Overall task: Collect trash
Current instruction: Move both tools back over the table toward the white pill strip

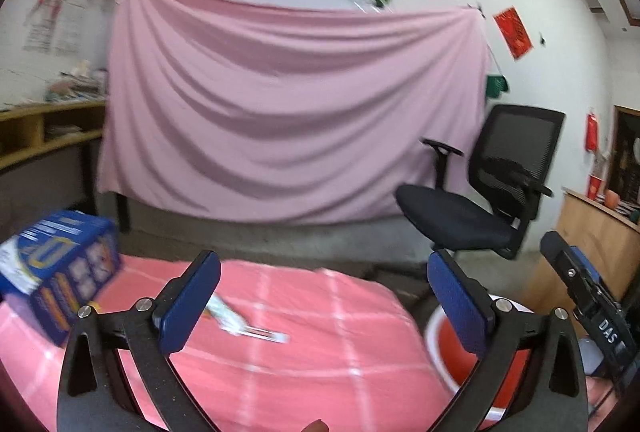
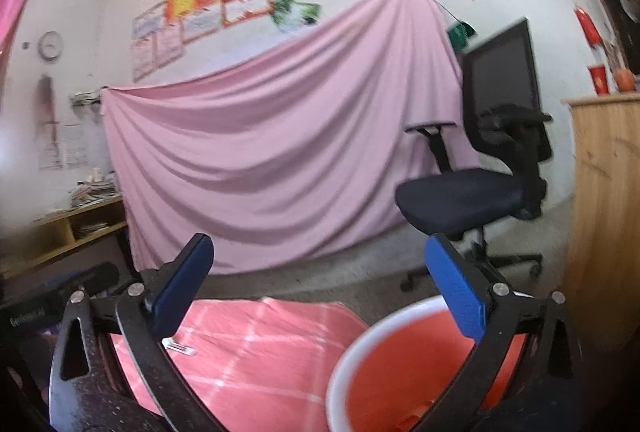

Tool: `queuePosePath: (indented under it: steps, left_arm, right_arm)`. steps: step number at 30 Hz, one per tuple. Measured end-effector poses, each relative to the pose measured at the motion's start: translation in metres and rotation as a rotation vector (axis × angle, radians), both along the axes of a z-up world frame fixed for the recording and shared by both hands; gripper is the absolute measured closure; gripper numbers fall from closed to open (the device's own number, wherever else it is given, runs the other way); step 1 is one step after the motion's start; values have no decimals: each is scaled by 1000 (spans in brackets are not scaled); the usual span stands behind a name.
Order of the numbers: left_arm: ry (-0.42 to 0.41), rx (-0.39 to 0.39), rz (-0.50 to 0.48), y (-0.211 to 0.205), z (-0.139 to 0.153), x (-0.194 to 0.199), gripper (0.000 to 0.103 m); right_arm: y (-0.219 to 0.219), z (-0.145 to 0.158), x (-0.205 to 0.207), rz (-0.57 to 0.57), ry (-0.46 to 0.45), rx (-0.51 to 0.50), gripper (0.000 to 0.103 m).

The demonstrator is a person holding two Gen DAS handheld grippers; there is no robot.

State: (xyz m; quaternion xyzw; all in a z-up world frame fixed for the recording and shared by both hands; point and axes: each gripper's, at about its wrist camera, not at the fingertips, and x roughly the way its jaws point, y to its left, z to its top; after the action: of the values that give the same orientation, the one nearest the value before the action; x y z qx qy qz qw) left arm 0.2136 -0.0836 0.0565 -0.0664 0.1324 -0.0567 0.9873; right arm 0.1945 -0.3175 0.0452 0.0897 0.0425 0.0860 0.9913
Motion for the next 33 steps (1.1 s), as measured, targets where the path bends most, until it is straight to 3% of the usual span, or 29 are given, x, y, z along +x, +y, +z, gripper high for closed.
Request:
queuePosePath:
  steps: [8, 16, 26, 33]
  left_arm:
    - [-79, 64, 147, 58, -9, -28, 2]
    - [-50, 136, 233, 108, -36, -36, 2]
    - [112, 143, 242, 146, -73, -20, 2]
    - [218, 104, 164, 150, -82, -3, 7]
  right_arm:
    - [64, 3, -9, 120, -109, -75, 0]
    - [114, -4, 2, 271, -135, -116, 0]
    - [166, -27, 30, 349, -30, -272, 0]
    - [181, -47, 70, 402, 163, -297, 0]
